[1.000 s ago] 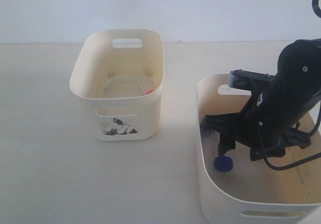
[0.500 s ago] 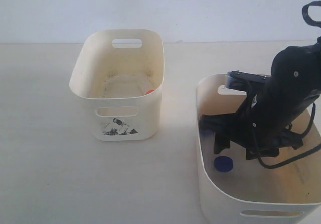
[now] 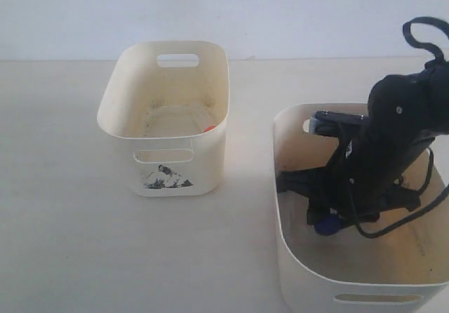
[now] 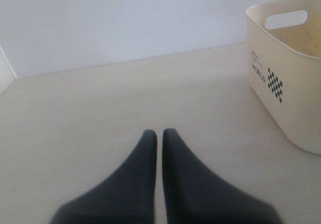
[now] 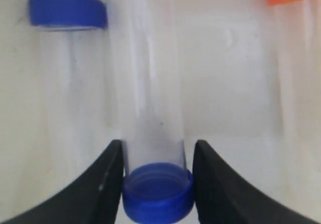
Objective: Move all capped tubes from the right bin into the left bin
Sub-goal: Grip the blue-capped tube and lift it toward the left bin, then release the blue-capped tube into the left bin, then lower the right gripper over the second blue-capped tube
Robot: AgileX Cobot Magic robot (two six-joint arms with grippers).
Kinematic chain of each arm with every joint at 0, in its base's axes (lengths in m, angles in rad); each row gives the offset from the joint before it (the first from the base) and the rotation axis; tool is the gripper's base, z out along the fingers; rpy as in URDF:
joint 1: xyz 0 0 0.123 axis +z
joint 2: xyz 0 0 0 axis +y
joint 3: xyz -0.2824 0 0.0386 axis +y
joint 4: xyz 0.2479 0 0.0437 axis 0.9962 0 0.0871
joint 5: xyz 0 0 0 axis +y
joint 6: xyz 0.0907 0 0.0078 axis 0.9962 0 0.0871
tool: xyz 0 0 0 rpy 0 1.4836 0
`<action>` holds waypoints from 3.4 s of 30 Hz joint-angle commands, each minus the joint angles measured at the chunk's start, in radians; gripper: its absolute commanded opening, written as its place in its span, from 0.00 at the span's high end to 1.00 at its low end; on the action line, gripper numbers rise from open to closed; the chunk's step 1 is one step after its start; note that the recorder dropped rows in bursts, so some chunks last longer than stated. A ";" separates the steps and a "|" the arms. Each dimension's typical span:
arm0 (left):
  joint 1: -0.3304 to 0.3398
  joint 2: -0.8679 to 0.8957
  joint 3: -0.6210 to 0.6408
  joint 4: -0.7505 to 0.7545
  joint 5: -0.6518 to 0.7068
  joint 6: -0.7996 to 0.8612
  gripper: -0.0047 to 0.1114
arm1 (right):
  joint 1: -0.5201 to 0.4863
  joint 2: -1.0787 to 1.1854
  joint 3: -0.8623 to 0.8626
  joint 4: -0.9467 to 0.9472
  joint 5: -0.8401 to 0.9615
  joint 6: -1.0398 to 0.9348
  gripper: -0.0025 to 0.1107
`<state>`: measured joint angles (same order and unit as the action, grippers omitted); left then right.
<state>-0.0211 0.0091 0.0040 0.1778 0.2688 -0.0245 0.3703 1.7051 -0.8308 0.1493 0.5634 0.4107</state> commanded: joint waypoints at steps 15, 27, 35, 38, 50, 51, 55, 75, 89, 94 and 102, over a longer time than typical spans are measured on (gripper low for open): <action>0.001 -0.001 -0.004 -0.001 -0.008 -0.012 0.92 | 0.001 -0.404 -0.270 0.241 -0.165 -0.405 0.98; 0.001 -0.001 -0.004 -0.001 -0.008 -0.012 0.92 | 0.049 -0.063 -0.358 0.735 -0.213 -1.017 0.98; 0.001 -0.001 -0.004 -0.001 -0.008 -0.012 0.92 | 0.130 0.074 -0.471 0.735 -0.208 -1.069 0.76; 0.001 -0.001 -0.004 -0.001 -0.008 -0.012 0.92 | 0.128 0.065 -0.500 0.735 -0.182 -1.055 0.69; 0.001 -0.001 -0.004 -0.001 -0.008 -0.012 0.92 | 0.123 -0.004 -0.507 0.717 -0.165 -1.015 0.68; 0.001 -0.001 -0.004 -0.001 -0.008 -0.012 0.92 | 0.123 0.004 -0.507 0.717 -0.156 -1.015 0.62; 0.001 -0.001 -0.004 -0.001 -0.008 -0.012 0.92 | 0.123 0.022 -0.507 0.708 -0.129 -0.914 0.71; 0.001 -0.001 -0.004 -0.001 -0.008 -0.012 0.92 | -0.051 -0.302 -0.377 -0.127 0.619 -0.052 0.98; 0.001 -0.001 -0.004 -0.001 -0.008 -0.012 0.92 | -0.051 -0.297 -0.096 0.058 0.228 -0.083 0.98; 0.001 -0.001 -0.004 -0.001 -0.008 -0.012 0.92 | -0.051 -0.296 -0.096 0.060 0.168 -0.087 0.98; 0.001 -0.001 -0.004 -0.001 -0.008 -0.012 0.92 | -0.051 -0.187 -0.096 0.147 0.156 -0.195 0.98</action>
<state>-0.0211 0.0091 0.0040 0.1778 0.2688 -0.0245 0.3259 1.4725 -0.9293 0.2507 0.7312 0.2803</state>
